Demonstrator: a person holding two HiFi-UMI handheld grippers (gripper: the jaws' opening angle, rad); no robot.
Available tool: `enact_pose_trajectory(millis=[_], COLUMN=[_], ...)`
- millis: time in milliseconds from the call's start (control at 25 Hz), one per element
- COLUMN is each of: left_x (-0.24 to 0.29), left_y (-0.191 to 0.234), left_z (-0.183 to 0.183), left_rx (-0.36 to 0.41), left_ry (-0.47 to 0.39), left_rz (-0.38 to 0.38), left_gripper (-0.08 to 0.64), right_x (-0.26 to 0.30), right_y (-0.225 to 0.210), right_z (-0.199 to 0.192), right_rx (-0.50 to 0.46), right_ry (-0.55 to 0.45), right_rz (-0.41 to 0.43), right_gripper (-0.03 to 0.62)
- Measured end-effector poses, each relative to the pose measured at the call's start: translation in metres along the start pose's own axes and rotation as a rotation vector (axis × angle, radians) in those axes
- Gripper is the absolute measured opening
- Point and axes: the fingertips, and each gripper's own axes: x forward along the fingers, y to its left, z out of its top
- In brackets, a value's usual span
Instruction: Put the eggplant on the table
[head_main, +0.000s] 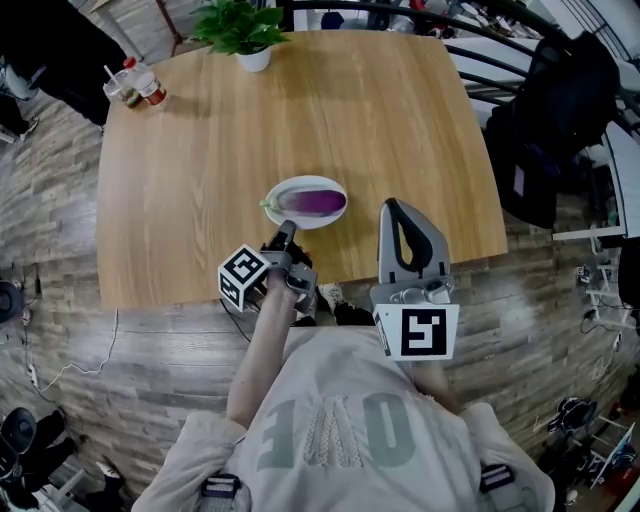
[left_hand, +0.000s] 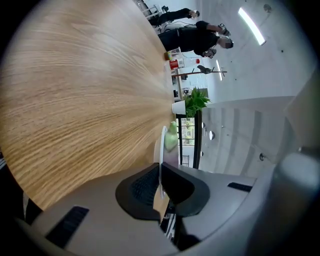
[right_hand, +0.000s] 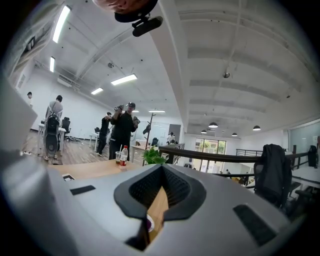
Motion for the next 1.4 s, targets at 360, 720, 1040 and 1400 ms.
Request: enact_pose_trajectory(millis=[360, 720, 1040, 1400], left_x=[0.003, 0.008, 0.016, 0.019], left_y=[0.022, 0.029, 0.035, 0.036], left_z=[-0.006, 0.002, 0.005, 0.006], left_rx=[-0.024, -0.003, 0.01, 0.012], left_ry=[0.007, -0.005, -0.02, -0.016], left_rz=[0.059, 0.05, 0.018, 0.035], left_gripper=[0.02, 0.018, 0.018, 0.018], right_x=[-0.011, -0.018, -0.015, -0.01], right_y=[-0.007, -0.012, -0.018, -0.013], right_z=[-0.003, -0.006, -0.009, -0.013], right_rx=[-0.014, -0.029, -0.031, -0.028], right_ry=[0.011, 0.022, 0.028, 0.041], right_rz=[-0.023, -0.037, -0.048, -0.027], right_gripper=[0.018, 0.018, 0.018, 0.018])
